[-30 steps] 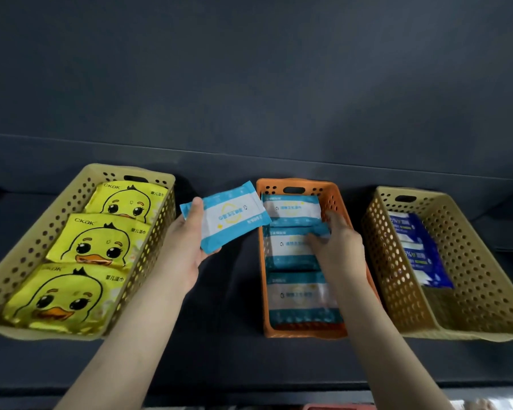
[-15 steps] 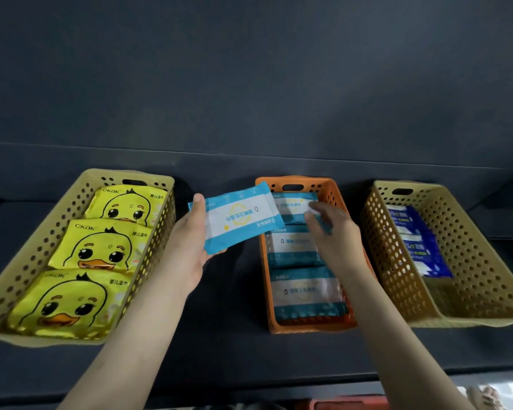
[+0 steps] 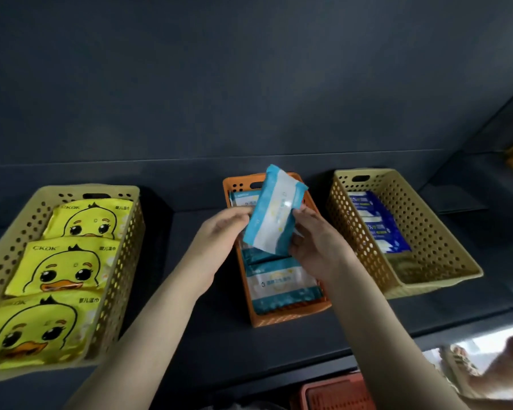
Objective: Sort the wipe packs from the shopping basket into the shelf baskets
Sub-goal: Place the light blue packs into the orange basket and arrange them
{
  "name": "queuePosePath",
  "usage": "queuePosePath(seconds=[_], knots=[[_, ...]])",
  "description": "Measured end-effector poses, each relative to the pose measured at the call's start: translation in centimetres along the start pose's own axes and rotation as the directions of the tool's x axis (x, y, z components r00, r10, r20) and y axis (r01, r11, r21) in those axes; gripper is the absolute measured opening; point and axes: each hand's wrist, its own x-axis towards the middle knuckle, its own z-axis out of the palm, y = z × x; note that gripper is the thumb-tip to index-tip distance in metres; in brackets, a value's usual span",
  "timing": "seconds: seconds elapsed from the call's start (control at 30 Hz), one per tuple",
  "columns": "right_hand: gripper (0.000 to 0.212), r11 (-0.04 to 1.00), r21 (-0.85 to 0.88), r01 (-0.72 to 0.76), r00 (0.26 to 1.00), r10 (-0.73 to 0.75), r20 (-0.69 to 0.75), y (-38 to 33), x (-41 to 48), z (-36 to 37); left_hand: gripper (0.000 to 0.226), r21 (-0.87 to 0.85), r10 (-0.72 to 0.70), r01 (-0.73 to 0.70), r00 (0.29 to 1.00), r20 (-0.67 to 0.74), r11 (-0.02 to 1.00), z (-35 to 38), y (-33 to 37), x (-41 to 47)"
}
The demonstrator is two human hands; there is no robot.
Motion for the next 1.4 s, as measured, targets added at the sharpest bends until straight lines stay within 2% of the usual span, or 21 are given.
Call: queuePosePath(seconds=[0.07,0.1,0.13,0.17,0.2,0.27,0.3,0.33,0.4,0.47,0.57,0.63,0.7,0.8,0.9,1.0,1.33,1.4], knots=[[0.016,0.984,-0.138,0.116,0.992,-0.12,-0.027,-1.3,-0.2,-0.9,0.025,0.087,0.112,-0.112,0.994,-0.001,0.99,-0.4,-0.3,0.4],[0.016,0.93,-0.307,0.203,0.974,-0.224,-0.036,-2.3,-0.3,-1.4,0.024,0.118,0.167,-0.161,0.985,-0.04,0.98,-0.7,-0.8,1.1],[0.018,0.804,-0.519,0.29,0.943,-0.334,0.009,-3.3,-0.4,-1.9,0.026,0.154,0.196,-0.183,0.977,-0.079,0.971,-0.9,-1.5,2.0],[0.021,0.617,-0.702,0.355,0.911,-0.396,0.112,-4.3,-0.4,-2.3,0.031,0.187,0.188,-0.167,0.977,-0.098,0.968,-1.1,-2.0,2.8],[0.024,0.41,-0.827,0.384,0.897,-0.378,0.229,-5.1,-0.3,-2.5,0.037,0.209,0.149,-0.127,0.985,-0.092,0.97,-1.2,-2.7,3.6],[0.028,0.034,-0.928,0.37,0.921,-0.146,0.362,-5.9,-0.1,-2.3,0.053,0.216,0.05,-0.045,0.999,-0.019,0.975,-1.0,-3.5,4.6],[0.029,-0.108,-0.924,0.366,0.929,-0.015,0.37,-5.7,0.0,-2.2,0.058,0.221,0.013,-0.019,1.0,0.028,0.975,-0.8,-3.6,4.9],[0.03,-0.189,-0.905,0.382,0.924,0.087,0.372,-5.3,0.1,-1.9,0.061,0.229,-0.008,-0.009,0.997,0.072,0.973,-0.5,-3.5,5.1],[0.029,-0.208,-0.886,0.414,0.907,0.176,0.382,-3.8,0.1,-1.5,0.065,0.222,-0.02,-0.007,0.992,0.121,0.975,0.0,-3.3,5.2],[0.027,-0.192,-0.887,0.42,0.902,0.2,0.384,-2.4,-0.1,-1.4,0.064,0.183,-0.031,0.013,0.995,0.092,0.983,0.4,-3.2,5.1],[0.027,-0.235,-0.855,0.462,0.883,0.211,0.419,-1.0,0.0,-2.2,0.06,0.17,-0.047,0.038,0.998,0.048,0.985,0.6,-3.0,4.8],[0.026,-0.247,-0.826,0.507,0.862,0.136,0.489,-0.3,0.0,-3.1,0.059,0.177,-0.048,0.037,0.997,0.057,0.984,0.7,-2.7,4.6],[0.025,-0.246,-0.796,0.553,0.82,-0.007,0.572,0.0,0.1,-3.7,0.058,0.185,-0.047,0.035,0.997,0.058,0.982,0.8,-2.4,4.4],[0.036,-0.282,-0.776,0.564,0.782,-0.12,0.612,0.0,0.4,-4.1,0.057,0.178,-0.032,0.023,0.998,0.049,0.984,0.8,-2.5,4.3],[0.057,-0.336,-0.782,0.525,0.827,-0.014,0.561,0.6,0.8,-4.3,0.057,0.191,-0.032,0.024,0.999,0.036,0.981,0.7,-2.7,4.3],[0.061,-0.32,-0.821,0.473,0.875,0.061,0.481,1.2,0.9,-4.6,0.056,0.187,-0.038,0.03,0.999,0.035,0.982,0.7,-2.7,4.4],[0.058,-0.265,-0.867,0.423,0.893,-0.038,0.448,1.4,1.0,-4.9,0.055,0.18,-0.045,0.044,0.999,-0.002,0.983,0.9,-2.9,4.5],[0.056,-0.222,-0.879,0.421,0.89,-0.085,0.448,1.2,0.8,-4.5,0.056,0.241,-0.033,0.031,0.999,0.002,0.97,0.8,-2.9,4.5]])
